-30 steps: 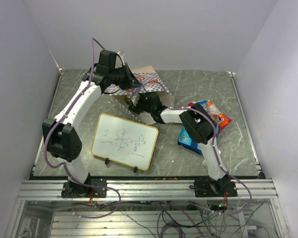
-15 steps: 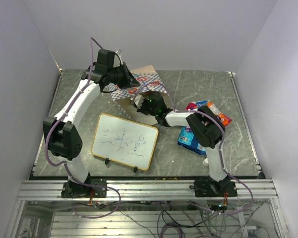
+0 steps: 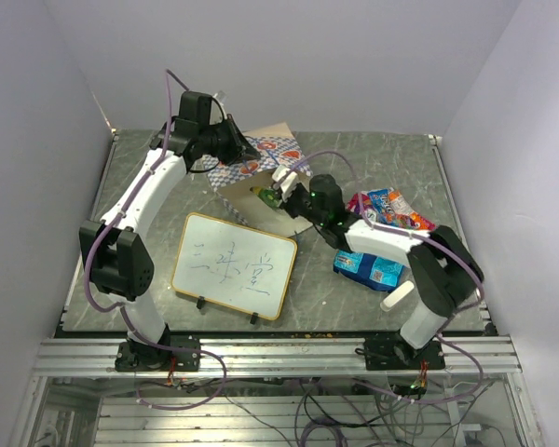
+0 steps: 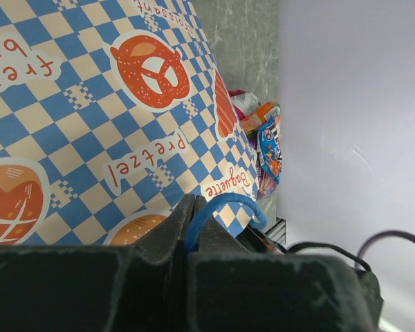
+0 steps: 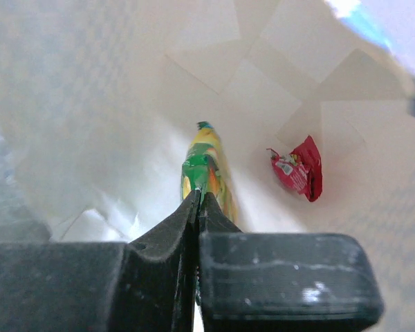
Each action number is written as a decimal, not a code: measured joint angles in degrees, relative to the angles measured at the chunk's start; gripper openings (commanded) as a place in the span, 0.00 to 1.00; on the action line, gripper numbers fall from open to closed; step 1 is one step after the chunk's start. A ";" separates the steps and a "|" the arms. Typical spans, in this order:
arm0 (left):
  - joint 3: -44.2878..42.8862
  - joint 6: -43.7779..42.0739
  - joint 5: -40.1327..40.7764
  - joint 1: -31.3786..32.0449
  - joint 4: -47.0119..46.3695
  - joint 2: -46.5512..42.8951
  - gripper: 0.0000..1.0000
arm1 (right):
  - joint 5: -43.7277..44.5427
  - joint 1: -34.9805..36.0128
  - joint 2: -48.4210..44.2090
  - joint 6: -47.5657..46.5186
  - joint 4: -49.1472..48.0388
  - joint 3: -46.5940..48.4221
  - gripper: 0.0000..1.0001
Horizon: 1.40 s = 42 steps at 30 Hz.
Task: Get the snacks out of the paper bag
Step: Take out the snack from the paper bag, then place the snack at the center of the board.
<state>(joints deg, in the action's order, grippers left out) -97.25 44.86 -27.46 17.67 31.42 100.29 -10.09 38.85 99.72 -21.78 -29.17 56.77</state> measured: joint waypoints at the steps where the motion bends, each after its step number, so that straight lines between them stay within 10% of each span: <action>1: 0.00 0.15 0.00 0.00 -0.13 0.00 0.07 | 0.04 0.00 -2.25 0.37 0.83 -1.25 0.00; 13: 0.02 2.14 0.02 0.00 -2.64 2.05 0.07 | 4.28 0.07 -28.35 4.68 15.39 -7.17 0.00; 26: -1.42 2.54 0.02 0.00 -4.22 4.46 0.07 | 29.03 0.11 -42.58 21.18 42.64 -1.64 0.00; 42: -2.38 2.56 -0.24 0.00 -4.24 5.95 0.07 | 29.00 -0.39 -34.99 50.01 62.53 -0.96 0.00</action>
<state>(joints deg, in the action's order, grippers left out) -99.63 47.42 -27.70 17.67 27.18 106.24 18.92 38.46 64.73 28.23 33.36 55.81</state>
